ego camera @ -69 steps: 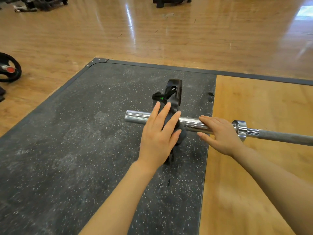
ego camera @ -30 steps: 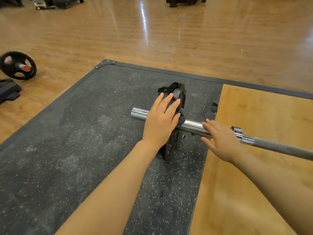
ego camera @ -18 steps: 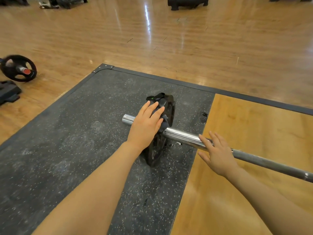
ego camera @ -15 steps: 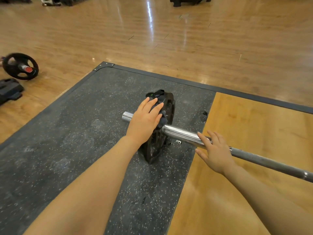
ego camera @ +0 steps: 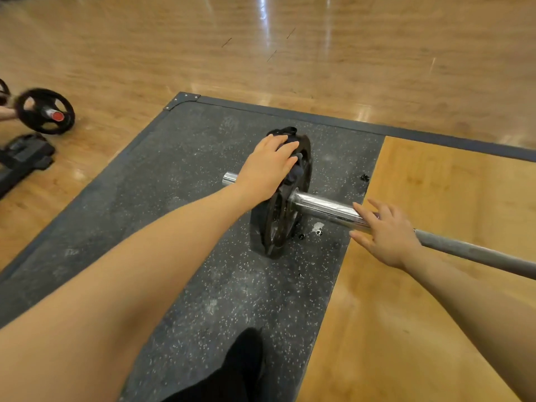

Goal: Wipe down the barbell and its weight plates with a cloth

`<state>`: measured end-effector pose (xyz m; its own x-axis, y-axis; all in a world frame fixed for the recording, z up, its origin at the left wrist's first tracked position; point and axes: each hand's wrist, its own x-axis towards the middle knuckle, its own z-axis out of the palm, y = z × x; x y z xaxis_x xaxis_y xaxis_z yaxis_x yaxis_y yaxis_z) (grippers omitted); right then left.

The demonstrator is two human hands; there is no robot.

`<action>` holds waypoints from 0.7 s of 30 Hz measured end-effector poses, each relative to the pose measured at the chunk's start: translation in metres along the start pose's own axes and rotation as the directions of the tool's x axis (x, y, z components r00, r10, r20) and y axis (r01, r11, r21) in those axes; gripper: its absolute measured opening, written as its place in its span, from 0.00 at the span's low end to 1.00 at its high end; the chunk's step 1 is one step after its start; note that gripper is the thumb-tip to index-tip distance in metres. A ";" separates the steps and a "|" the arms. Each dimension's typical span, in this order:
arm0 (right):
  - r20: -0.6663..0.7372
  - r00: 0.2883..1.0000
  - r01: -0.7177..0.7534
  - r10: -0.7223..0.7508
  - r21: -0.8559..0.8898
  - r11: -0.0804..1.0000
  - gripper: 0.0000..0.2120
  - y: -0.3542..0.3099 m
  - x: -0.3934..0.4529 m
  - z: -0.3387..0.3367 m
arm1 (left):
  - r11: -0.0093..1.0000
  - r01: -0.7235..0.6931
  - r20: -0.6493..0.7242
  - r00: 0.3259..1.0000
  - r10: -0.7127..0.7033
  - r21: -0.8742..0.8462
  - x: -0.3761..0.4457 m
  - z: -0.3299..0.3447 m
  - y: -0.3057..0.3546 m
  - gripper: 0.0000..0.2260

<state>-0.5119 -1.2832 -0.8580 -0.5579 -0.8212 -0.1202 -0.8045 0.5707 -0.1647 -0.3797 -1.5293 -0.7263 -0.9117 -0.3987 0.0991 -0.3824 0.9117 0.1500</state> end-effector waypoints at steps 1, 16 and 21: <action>0.002 1.000 -0.008 0.008 0.003 1.000 0.34 0.001 0.002 -0.001 | 1.000 0.001 -0.013 1.000 -0.002 -0.020 0.004 0.001 -0.001 0.19; -0.015 0.998 -0.054 0.055 0.059 0.997 0.38 0.016 0.029 -0.012 | 0.960 -0.012 -0.082 0.997 -0.011 -0.279 0.063 0.012 -0.010 0.17; -0.014 0.999 -0.051 0.052 0.066 0.997 0.37 0.018 0.032 -0.011 | 0.964 -0.117 -0.272 0.961 0.050 -0.237 -0.007 0.025 -0.019 0.17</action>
<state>-0.5462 -1.2993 -0.8543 -0.6016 -0.7905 -0.1152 -0.7599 0.6107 -0.2226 -0.3698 -1.5414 -0.7543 -0.8547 -0.3642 0.3700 -0.2260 0.9026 0.3663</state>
